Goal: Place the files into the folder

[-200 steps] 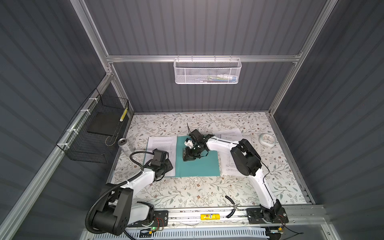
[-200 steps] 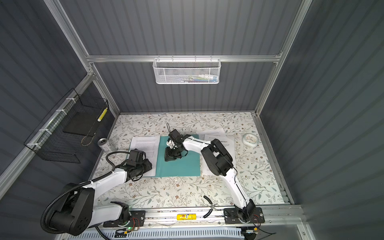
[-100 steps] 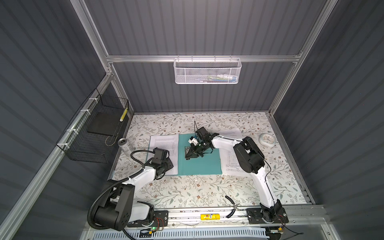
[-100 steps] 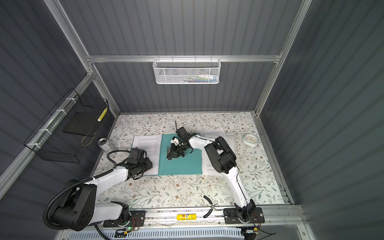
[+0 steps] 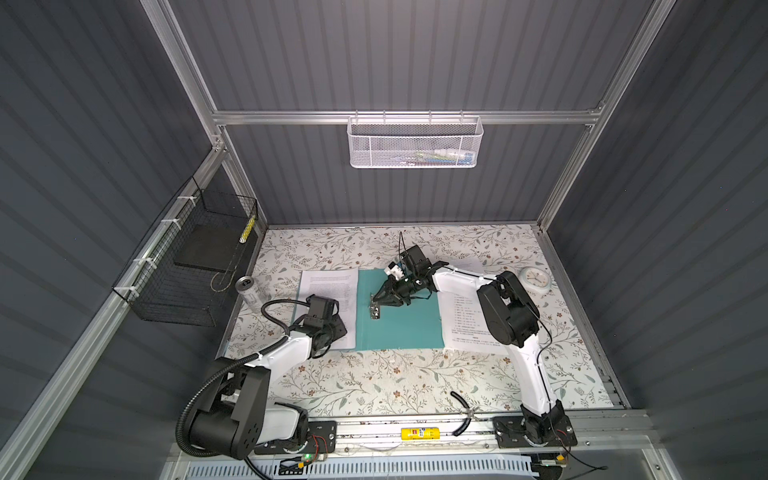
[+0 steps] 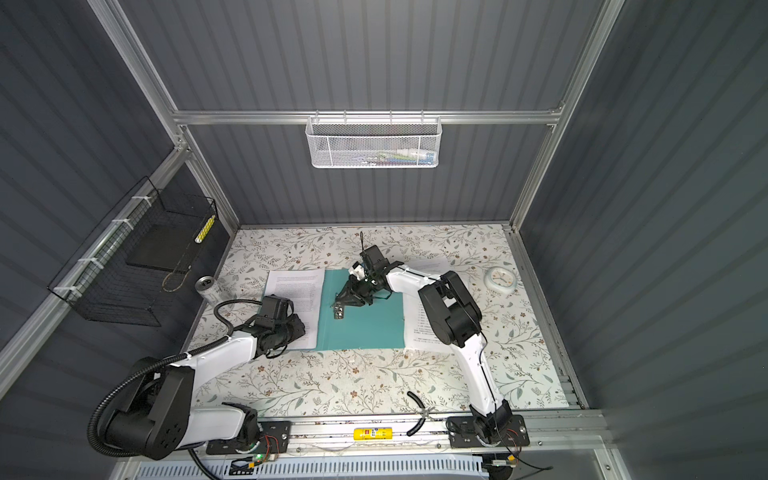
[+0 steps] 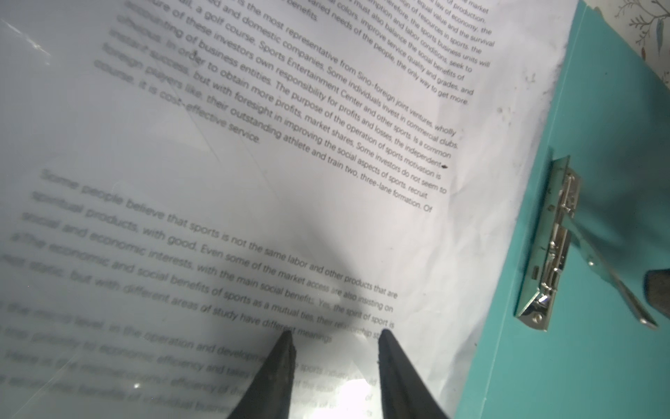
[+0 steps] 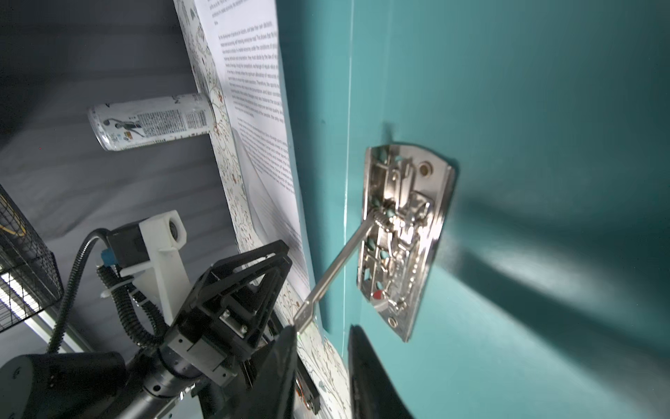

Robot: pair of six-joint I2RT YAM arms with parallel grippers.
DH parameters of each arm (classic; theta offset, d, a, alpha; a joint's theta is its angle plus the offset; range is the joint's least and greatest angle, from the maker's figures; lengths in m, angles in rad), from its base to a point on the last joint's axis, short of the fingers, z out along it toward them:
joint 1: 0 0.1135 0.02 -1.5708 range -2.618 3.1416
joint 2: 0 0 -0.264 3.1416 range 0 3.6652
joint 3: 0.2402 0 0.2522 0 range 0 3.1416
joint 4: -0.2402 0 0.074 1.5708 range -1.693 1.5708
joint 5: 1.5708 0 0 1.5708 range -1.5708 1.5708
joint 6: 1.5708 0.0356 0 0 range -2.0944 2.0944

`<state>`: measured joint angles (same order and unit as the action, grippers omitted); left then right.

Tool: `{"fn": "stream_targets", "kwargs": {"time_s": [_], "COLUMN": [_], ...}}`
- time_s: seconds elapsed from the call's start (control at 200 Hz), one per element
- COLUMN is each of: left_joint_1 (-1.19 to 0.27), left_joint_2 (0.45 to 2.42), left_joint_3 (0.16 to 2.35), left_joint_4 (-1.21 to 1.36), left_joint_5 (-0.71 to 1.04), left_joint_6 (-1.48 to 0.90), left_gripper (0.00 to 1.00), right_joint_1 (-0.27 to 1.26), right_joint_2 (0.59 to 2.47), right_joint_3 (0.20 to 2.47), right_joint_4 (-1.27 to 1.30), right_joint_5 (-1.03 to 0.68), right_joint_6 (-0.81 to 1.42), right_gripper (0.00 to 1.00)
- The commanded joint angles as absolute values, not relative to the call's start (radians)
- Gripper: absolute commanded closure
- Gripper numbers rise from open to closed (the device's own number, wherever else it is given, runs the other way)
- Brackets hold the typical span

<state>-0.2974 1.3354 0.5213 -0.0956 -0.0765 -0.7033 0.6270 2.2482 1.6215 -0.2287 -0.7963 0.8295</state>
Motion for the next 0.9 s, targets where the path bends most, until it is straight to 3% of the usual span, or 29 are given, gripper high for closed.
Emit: {"fn": "stream_targets", "kwargs": {"time_s": [0.0, 0.21, 0.535, 0.896], "left_joint_1": [-0.290, -0.290, -0.290, -0.290], "left_joint_2": [1.353, 1.335, 1.329, 1.314], "left_joint_3": [0.507, 0.497, 0.495, 0.491], "left_joint_4": [-0.157, -0.155, -0.158, -0.162], "left_joint_5": [-0.084, -0.086, -0.087, -0.085], "left_joint_6": [-0.713, -0.714, -0.715, -0.714], "left_gripper": [0.60, 0.60, 0.60, 0.60], "right_joint_1": [0.631, 0.654, 0.718, 0.637], "right_joint_2": [2.205, 2.204, 2.321, 2.450], "right_joint_3": [1.581, 1.523, 1.651, 2.003], "right_joint_4": [-0.242, -0.222, -0.229, -0.403], "right_joint_5": [-0.740, -0.729, -0.747, -0.704], "right_joint_6": [0.828, 0.846, 0.866, 0.801], "right_gripper": [0.75, 0.90, 0.90, 0.90]}}
